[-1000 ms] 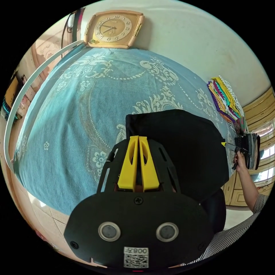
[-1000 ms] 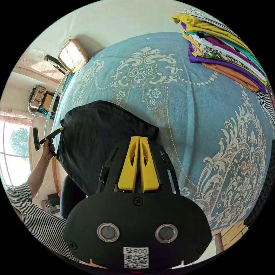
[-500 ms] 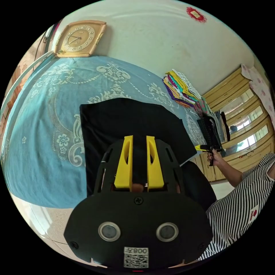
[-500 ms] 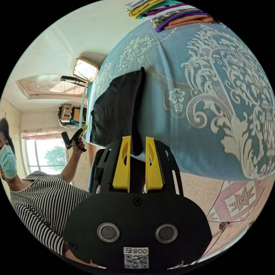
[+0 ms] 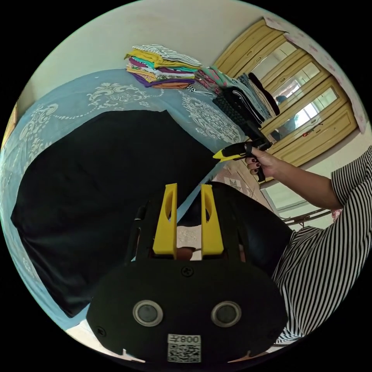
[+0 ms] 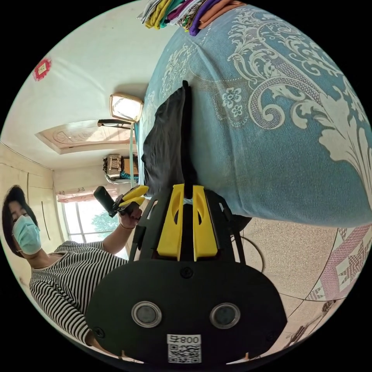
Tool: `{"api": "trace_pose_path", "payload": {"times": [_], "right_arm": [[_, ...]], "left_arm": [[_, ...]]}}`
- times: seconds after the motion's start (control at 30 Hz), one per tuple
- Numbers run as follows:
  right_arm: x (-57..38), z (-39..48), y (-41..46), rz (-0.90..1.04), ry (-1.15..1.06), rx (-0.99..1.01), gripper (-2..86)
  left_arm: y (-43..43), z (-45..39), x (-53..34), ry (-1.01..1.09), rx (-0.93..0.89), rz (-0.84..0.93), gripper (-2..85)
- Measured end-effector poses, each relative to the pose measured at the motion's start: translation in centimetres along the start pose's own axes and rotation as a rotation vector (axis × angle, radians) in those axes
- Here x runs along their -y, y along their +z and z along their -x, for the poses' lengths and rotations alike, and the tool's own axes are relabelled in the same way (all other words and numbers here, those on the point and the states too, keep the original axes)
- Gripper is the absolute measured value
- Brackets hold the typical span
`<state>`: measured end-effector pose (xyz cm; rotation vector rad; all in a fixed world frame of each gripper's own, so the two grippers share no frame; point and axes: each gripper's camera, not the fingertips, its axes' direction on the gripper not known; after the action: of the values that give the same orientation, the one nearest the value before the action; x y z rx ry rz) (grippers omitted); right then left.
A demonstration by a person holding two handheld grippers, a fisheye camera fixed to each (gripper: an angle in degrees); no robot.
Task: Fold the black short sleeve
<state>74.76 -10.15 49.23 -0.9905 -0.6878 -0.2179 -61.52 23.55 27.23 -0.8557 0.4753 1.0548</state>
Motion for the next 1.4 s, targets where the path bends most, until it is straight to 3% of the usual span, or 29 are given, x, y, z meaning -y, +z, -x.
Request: {"api": "trace_pose_path", "payload": {"times": [0.33, 0.47, 0.6, 0.8, 1.4], "right_arm": [[1.1, 3.2, -0.4, -0.045, -0.105, 0.127, 2.6], [2.6, 5.2, 0.7, -0.015, -0.151, 0.106, 3.2], [4.0, 4.7, 0.3, -0.032, -0.168, 0.146, 4.9], [8.4, -0.6, -0.1, -0.130, -0.002, 0.190, 10.0], [22.4, 1.7, 5.2, -0.105, 0.094, 0.068, 7.7]], "left_arm": [[5.5, -12.4, 8.3, 0.315, 0.203, 0.047, 11.3], [6.3, -14.9, 9.6, 0.307, 0.386, 0.047, 4.7], [4.2, -13.8, 9.5, 0.166, 0.300, -0.020, 2.8], [1.6, -12.5, 9.0, 0.037, 0.223, -0.097, 2.2], [2.4, -14.3, 6.7, 0.115, 0.206, -0.048, 2.2]]}}
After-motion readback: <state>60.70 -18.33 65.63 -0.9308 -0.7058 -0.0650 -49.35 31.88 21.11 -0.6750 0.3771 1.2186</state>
